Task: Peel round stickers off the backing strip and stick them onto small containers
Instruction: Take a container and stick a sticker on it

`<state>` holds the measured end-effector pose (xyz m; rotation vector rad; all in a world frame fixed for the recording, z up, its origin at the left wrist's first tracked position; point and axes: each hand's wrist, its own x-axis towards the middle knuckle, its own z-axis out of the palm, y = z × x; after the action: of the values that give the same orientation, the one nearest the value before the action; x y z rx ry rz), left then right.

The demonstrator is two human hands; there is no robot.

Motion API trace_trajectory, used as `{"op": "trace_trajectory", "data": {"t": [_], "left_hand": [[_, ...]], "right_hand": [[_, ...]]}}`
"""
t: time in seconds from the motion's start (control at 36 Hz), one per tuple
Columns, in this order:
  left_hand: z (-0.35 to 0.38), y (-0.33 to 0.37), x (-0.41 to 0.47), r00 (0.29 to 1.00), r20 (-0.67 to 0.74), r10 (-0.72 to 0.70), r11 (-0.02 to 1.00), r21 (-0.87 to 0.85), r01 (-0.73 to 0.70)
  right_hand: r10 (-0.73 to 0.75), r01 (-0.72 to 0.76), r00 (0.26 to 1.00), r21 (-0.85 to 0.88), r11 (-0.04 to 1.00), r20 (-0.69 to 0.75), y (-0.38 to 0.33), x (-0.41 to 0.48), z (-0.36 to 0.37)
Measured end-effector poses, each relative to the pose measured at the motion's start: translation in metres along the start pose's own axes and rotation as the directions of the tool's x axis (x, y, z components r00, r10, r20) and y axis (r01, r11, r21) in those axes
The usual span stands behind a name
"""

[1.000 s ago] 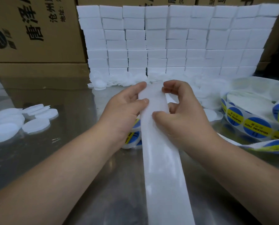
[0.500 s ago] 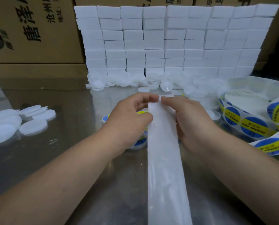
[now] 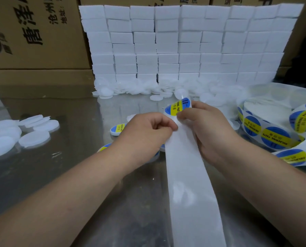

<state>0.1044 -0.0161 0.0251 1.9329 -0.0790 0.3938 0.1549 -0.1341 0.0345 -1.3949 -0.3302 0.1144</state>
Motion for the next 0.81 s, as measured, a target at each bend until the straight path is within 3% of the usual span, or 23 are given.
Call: {"op": "trace_trajectory", "data": {"t": [0.17, 0.33, 0.47, 0.58, 0.69, 0.81], "left_hand": [[-0.001, -0.002, 0.001, 0.999, -0.015, 0.036, 0.999, 0.007, -0.036], [-0.005, -0.009, 0.008, 0.99, -0.131, 0.055, 0.985, 0.169, -0.033], [-0.006, -0.008, 0.017, 0.973, -0.229, 0.013, 0.978, 0.205, 0.035], [-0.011, 0.001, 0.042, 0.961, -0.27, 0.062, 0.961, 0.276, 0.015], [-0.02, -0.001, 0.094, 0.976, -0.198, 0.085, 0.858, 0.513, 0.029], [-0.026, -0.025, 0.147, 0.999, -0.004, -0.053, 0.632, 0.774, 0.036]], "right_hand": [[-0.069, 0.064, 0.997, -0.109, 0.992, -0.043, 0.002, 0.001, -0.001], [-0.072, 0.05, 0.989, -0.167, 0.985, -0.13, 0.005, 0.005, -0.003], [-0.1, 0.064, 0.982, -0.214, 0.975, -0.16, 0.008, 0.006, -0.003], [-0.084, 0.047, 0.98, -0.202, 0.978, -0.179, 0.009, 0.007, -0.003], [-0.053, 0.02, 0.985, -0.197, 0.98, -0.162, 0.009, 0.004, -0.002], [-0.062, 0.029, 0.987, -0.212, 0.977, -0.151, 0.009, 0.001, -0.003]]}}
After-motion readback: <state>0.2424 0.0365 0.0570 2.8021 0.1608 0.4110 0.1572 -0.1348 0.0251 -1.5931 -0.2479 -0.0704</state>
